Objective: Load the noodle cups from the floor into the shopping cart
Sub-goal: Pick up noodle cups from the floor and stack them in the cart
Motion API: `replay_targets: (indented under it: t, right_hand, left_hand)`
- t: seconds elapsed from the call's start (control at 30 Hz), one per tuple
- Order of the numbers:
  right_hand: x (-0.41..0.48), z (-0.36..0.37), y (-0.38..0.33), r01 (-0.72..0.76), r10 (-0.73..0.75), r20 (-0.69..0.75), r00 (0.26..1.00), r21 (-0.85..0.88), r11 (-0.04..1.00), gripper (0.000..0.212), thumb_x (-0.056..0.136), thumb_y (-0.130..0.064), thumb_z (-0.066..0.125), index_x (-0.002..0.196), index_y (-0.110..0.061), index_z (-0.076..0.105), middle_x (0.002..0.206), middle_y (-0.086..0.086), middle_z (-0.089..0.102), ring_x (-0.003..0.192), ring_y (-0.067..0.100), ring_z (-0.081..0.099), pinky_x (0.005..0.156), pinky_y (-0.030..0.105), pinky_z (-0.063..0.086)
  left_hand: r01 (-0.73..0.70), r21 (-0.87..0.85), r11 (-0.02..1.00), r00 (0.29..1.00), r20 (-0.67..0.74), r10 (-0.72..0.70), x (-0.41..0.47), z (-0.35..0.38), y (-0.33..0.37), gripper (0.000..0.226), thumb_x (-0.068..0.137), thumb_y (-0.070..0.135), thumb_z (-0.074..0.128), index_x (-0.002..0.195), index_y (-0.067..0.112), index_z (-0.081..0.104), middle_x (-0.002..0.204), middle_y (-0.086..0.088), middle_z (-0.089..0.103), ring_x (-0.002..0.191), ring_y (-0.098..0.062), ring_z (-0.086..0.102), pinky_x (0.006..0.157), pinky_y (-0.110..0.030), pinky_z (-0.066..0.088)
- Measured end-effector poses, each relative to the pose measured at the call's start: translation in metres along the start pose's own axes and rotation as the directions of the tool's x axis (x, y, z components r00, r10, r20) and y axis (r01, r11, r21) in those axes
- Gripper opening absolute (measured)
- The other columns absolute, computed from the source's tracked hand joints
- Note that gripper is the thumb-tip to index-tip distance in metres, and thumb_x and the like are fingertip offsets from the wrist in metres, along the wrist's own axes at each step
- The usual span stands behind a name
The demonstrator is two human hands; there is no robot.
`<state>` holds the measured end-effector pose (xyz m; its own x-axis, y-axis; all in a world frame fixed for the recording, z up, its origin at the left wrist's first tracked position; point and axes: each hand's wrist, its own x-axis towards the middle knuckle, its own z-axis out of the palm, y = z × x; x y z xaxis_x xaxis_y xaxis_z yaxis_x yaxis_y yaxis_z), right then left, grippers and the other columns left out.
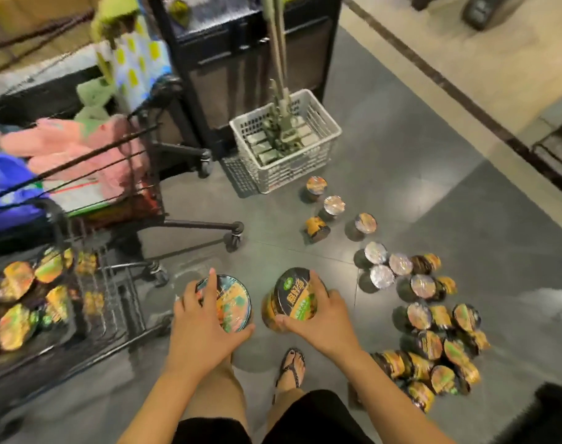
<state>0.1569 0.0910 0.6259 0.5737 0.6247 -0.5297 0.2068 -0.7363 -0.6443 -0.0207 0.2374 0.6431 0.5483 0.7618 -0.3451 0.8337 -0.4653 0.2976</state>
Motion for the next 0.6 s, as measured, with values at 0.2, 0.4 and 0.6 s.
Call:
replay_targets:
  t: [0.2, 0.4, 0.6]
  right_hand:
    - [0.000, 0.040, -0.059, 0.120, -0.110, 0.122, 0.986, -0.071, 0.990, 0.120, 0.050, -0.081, 0.067, 0.150, -0.041, 0.015, 0.118, -0.003, 0.038, 0.120, 0.018, 0.043, 0.105, 0.031, 0.039]
    - [0.011, 0.096, -0.143, 0.228, -0.208, 0.204, 0.957, -0.083, 0.970, 0.104, 0.061, -0.068, 0.077, 0.148, -0.043, 0.024, 0.113, -0.002, 0.044, 0.113, 0.019, 0.050, 0.099, 0.027, 0.041]
    - [0.021, 0.167, -0.239, 0.295, -0.260, 0.228, 0.938, -0.135, 0.946, 0.111, 0.060, -0.072, 0.074, 0.150, -0.042, 0.017, 0.125, 0.003, 0.042, 0.121, 0.023, 0.047, 0.106, 0.035, 0.040]
  left_hand:
    - [0.222, -0.079, 0.972, 0.967, -0.108, -0.229, -0.035, -0.040, -0.063, 0.124, 0.055, 0.091, 0.041, 0.153, 0.031, -0.003, 0.149, -0.013, 0.020, 0.130, -0.037, 0.027, 0.105, -0.045, 0.033]
    - [0.374, -0.220, 0.901, 0.885, -0.205, -0.418, -0.049, -0.089, -0.151, 0.127, 0.051, 0.092, 0.038, 0.154, 0.027, 0.002, 0.152, -0.016, 0.019, 0.136, -0.038, 0.022, 0.107, -0.049, 0.030]
    - [0.444, -0.312, 0.840, 0.813, -0.254, -0.524, -0.051, -0.135, -0.252, 0.126, 0.057, 0.088, 0.055, 0.154, 0.025, 0.005, 0.154, -0.015, 0.017, 0.137, -0.038, 0.020, 0.108, -0.050, 0.029]
